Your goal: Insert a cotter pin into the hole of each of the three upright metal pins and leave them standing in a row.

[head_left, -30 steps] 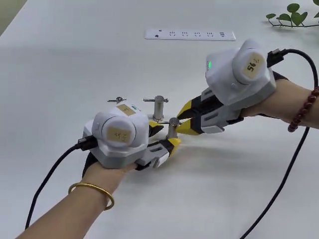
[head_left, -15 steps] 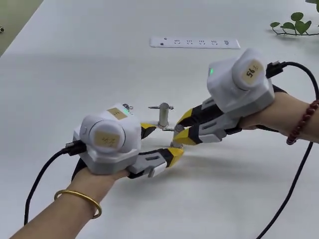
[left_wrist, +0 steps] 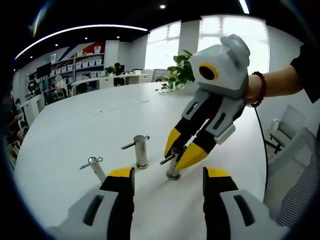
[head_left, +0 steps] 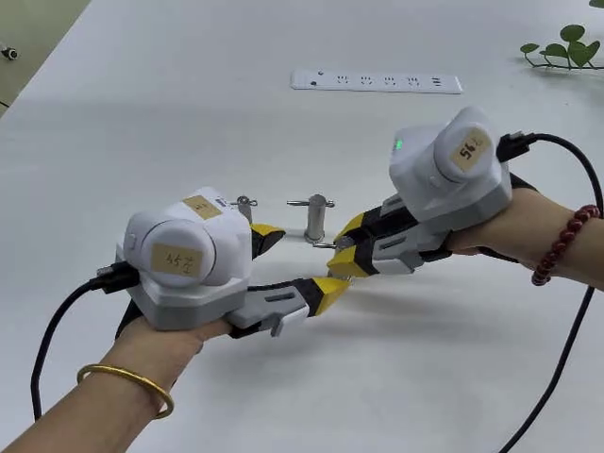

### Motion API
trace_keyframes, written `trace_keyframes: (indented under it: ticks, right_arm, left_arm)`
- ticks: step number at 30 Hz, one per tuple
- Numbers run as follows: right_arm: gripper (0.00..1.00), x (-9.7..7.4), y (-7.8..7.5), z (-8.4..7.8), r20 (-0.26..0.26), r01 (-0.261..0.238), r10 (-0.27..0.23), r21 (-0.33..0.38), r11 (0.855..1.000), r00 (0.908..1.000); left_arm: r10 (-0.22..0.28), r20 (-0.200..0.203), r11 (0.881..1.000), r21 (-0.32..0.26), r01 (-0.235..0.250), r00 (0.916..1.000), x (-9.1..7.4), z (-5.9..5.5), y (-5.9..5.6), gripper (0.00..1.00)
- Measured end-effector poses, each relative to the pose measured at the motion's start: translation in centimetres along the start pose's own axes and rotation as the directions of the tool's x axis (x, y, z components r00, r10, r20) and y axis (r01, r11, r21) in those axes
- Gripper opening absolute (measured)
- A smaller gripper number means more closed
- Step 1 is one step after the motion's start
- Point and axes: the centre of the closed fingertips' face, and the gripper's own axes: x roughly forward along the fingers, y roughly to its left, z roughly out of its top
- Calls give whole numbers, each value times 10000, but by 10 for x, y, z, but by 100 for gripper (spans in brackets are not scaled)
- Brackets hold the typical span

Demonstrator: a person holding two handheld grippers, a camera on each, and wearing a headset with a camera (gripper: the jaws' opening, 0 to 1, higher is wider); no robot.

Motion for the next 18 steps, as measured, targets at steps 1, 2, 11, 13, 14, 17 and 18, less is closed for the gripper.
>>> trace_keyframes:
  ticks: [1,2,11,13,14,17,18]
  right_arm:
    - [10,0,-1,0,3,1,-1,36,10000,10000]
    - [10,-1,0,0,27,-30,29,171,9998,10000]
    - [9,-1,1,0,106,-122,122,22,9999,9999]
    - [9,-1,1,0,131,-112,113,-61,9999,9999]
    - [9,-1,1,1,146,-96,97,-81,9999,9998]
    - [9,-2,1,1,180,-52,52,-3,10000,9998]
    - [9,-2,1,1,192,-33,32,39,10000,9998]
  left_arm:
    - [-18,-17,10000,-16,18,10000,-1,0,0,54]
    - [-22,-15,10000,-18,22,10000,-1,-1,0,54]
    - [117,82,9999,-54,-117,9999,-7,2,2,57]
    - [163,48,9998,-94,-162,9999,-11,1,3,57]
    - [211,46,9997,-105,-211,9998,-13,1,5,57]
    - [277,46,9996,-99,-277,9996,-18,0,7,58]
    - [310,36,9995,-105,-309,9995,-20,0,8,58]
